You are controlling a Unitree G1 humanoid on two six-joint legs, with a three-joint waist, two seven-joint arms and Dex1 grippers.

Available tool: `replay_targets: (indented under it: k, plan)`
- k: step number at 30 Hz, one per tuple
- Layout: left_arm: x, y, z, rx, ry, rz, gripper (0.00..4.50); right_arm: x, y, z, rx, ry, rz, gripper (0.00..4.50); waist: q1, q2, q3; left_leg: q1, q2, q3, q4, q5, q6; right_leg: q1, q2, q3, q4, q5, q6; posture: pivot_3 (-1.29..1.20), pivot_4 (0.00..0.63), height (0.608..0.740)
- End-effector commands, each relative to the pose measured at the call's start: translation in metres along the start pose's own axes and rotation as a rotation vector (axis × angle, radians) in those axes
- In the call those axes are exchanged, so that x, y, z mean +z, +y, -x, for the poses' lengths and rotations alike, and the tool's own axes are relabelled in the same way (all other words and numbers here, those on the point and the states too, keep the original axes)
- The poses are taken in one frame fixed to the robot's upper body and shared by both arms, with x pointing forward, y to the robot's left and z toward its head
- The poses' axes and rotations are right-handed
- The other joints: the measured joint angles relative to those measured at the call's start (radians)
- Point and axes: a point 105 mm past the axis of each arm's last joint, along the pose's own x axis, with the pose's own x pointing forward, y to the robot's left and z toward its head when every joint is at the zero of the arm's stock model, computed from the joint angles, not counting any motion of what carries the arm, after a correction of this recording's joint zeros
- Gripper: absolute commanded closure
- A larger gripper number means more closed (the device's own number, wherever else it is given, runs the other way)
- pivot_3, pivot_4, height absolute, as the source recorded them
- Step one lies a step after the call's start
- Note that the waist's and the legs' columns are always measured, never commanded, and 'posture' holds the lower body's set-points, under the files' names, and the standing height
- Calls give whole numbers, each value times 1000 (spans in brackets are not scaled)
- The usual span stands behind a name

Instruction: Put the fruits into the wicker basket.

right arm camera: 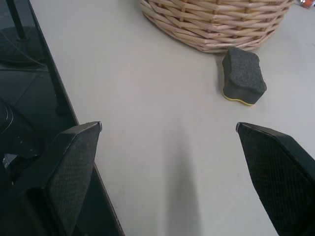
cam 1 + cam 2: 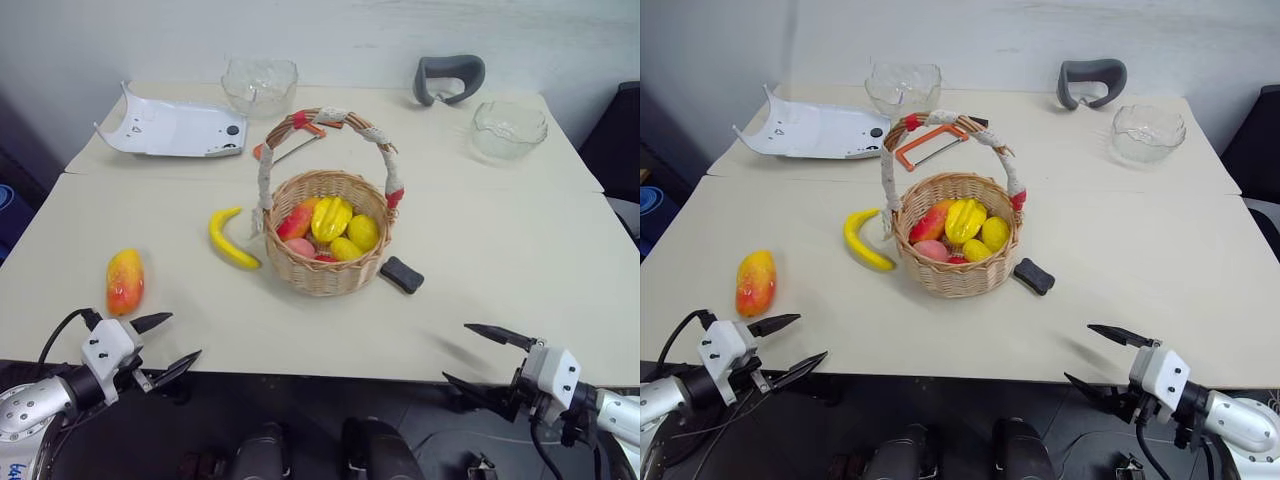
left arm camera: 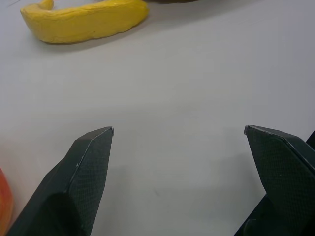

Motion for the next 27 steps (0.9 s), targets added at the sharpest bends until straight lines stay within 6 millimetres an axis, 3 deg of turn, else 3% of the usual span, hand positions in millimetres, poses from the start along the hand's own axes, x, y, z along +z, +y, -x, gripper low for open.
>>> replay_targets:
  k: [1,5,8,11,15,17,24,27]
  plan:
    - [10,-10,-1,-86,-21,-24,31,3,-1,-1,-10,-22,8,0,0,0,0,0,0,0,0,0,0,0,0,0,0,0,0,0,150,740]
    - [17,-21,-9,-193,-32,31,31,4,0,-6,-14,-42,-26,0,-1,0,0,0,0,0,0,0,0,0,0,0,0,0,0,0,150,740]
    - [37,-29,-12,-285,-115,104,31,17,-8,-17,-67,-96,-88,0,-2,0,0,0,0,0,0,0,0,0,0,0,1,0,0,0,150,740]
    - [63,-25,-19,-304,-202,151,31,37,-15,-37,-17,-92,-132,0,-5,1,0,0,1,0,1,0,0,0,0,1,2,0,-1,0,150,740]
    - [108,-28,-40,-384,-326,133,31,51,-47,-76,-68,-41,-160,0,-3,1,0,1,1,1,2,3,-1,0,0,1,4,2,-2,0,150,740]
    - [120,-34,-48,-436,-327,82,31,43,-56,-96,-69,50,-151,0,-3,1,0,2,1,1,1,3,-1,0,0,1,4,2,-2,0,150,740]
    - [134,-43,-60,-494,-330,38,31,23,-68,-132,-69,232,-217,0,-4,1,0,-2,1,4,1,7,-4,-6,1,1,8,1,-2,0,150,740]
    - [134,-41,-61,-486,-323,21,0,20,-65,-137,-37,249,-255,598,-5,1,0,-2,1,5,2,7,-3,-6,1,2,8,1,-2,0,150,740]
